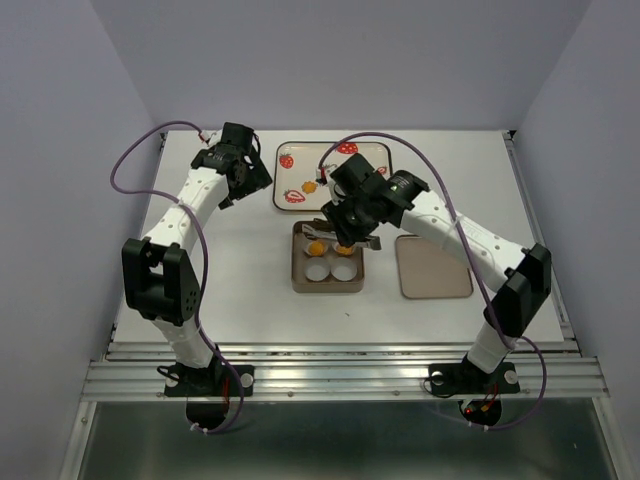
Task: Pack the cookies
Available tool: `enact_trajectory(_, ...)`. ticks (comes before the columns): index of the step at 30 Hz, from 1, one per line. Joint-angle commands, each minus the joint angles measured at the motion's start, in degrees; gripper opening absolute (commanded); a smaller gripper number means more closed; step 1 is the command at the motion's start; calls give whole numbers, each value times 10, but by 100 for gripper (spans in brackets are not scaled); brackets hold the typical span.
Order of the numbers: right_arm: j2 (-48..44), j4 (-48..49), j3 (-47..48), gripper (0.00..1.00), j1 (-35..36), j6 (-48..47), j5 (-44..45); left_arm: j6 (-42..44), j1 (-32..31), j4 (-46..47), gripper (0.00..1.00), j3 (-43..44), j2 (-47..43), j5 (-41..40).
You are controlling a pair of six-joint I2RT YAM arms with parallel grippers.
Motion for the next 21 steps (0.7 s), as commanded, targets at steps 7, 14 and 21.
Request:
enact_trajectory(7,-21,-5,85,45,-3,57,90,-11,0,-52,99,56,15,4)
enact_trajectory(14,74,12,188,45,-89,100,104,-8,-5,-97,99,87,21,-10)
enact_trajectory(21,191,5,264,46,-141,94,149,-14,-7,-107,99,82,21,-9)
